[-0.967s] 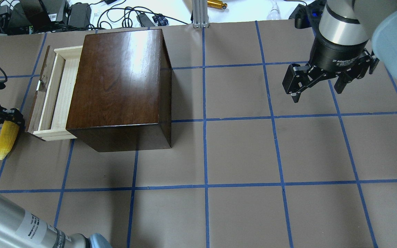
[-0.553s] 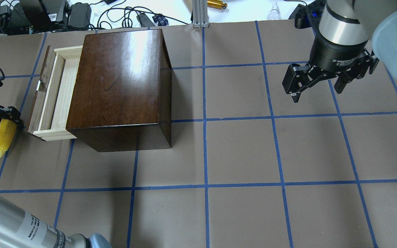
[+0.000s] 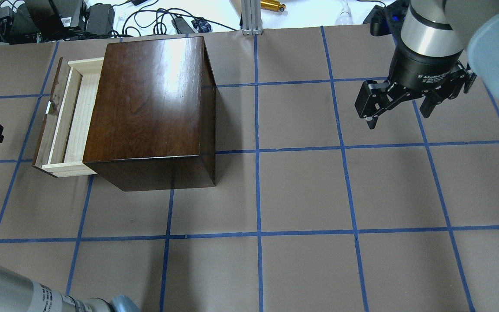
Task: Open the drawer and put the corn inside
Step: 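Lift the corn and carry it over the open drawer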
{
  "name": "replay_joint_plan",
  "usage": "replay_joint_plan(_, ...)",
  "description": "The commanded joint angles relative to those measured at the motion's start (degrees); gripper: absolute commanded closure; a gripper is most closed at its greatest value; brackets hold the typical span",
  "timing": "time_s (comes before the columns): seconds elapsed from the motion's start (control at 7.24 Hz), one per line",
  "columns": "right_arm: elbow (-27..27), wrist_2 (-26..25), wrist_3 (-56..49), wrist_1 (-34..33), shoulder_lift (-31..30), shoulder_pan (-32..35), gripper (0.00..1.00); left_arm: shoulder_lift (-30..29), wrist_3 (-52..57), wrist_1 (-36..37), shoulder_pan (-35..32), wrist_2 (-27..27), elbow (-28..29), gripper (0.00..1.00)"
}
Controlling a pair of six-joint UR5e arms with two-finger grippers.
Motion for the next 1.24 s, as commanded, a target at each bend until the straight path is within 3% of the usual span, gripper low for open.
replay_joint_plan(0.0, 0.0, 0.0, 0.0, 0.0, 0.0, 0.0, 0.0, 6.8, -0.6, -5.2, -0.5, -0.4, 0.1, 1.0)
replay_joint_plan(0.55, 0.0, 0.0, 0.0, 0.0, 0.1, 0.0, 0.0, 10.9, -6.8, -6.8, -6.8, -1.7, 0.0, 1.0)
replay_joint_plan(1.11, 0.0, 0.0, 0.0, 0.0, 0.1, 0.0, 0.0, 9.3, -29.5, -6.2, -20.3, -1.9, 2.1, 1.0)
